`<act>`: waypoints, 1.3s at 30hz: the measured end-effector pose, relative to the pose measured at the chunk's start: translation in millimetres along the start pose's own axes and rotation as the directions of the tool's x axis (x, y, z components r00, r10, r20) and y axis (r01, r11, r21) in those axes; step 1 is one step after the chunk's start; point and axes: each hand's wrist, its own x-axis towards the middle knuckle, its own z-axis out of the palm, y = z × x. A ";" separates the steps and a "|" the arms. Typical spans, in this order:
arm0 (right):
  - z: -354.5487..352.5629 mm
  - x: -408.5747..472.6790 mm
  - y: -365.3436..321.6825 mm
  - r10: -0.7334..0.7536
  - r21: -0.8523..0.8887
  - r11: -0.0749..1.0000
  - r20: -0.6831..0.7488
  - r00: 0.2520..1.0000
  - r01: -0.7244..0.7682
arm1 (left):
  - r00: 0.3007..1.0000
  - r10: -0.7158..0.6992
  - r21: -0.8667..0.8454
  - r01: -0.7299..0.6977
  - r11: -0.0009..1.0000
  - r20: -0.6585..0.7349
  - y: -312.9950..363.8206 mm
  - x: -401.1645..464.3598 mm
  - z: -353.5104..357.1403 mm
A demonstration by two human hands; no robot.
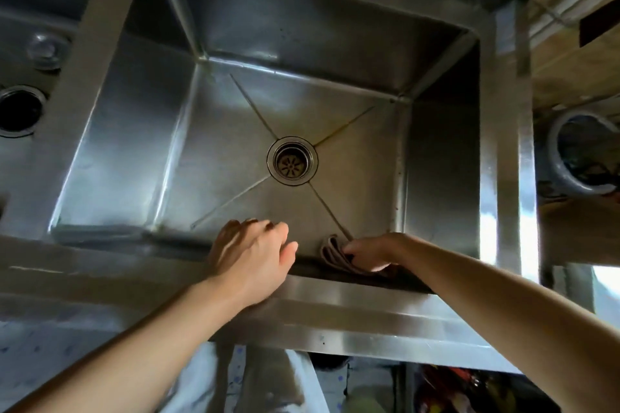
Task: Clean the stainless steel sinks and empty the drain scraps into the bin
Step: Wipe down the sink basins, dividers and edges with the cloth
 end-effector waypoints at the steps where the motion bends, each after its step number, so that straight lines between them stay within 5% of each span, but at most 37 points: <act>1: -1.7 7.5 2.4 -0.002 0.003 1.000 0.005 1.000 0.002 | 1.000 0.003 -0.002 -0.003 1.000 -0.004 0.5 0.6 -0.7; 6: -3.5 13.4 0.7 0.000 -0.026 1.000 0.072 0.997 0.002 | 1.000 0.007 -0.019 -0.006 1.000 0.030 -0.5 2.3 -4.1; 16: -21.1 -108.6 18.4 -0.065 -0.069 0.996 -0.050 0.997 0.062 | 0.988 0.104 -0.021 -0.102 0.995 0.112 53.8 18.3 -6.3; 29: 5.5 5.7 50.4 0.180 -0.011 0.983 -0.014 0.983 -0.181 | 0.982 0.078 -0.004 -0.078 0.997 0.171 51.5 23.1 10.5; 39: -9.2 -62.9 39.9 0.173 -0.231 0.957 -0.029 0.984 -0.175 | 0.977 0.066 0.024 -0.073 0.997 0.204 52.7 21.5 8.5</act>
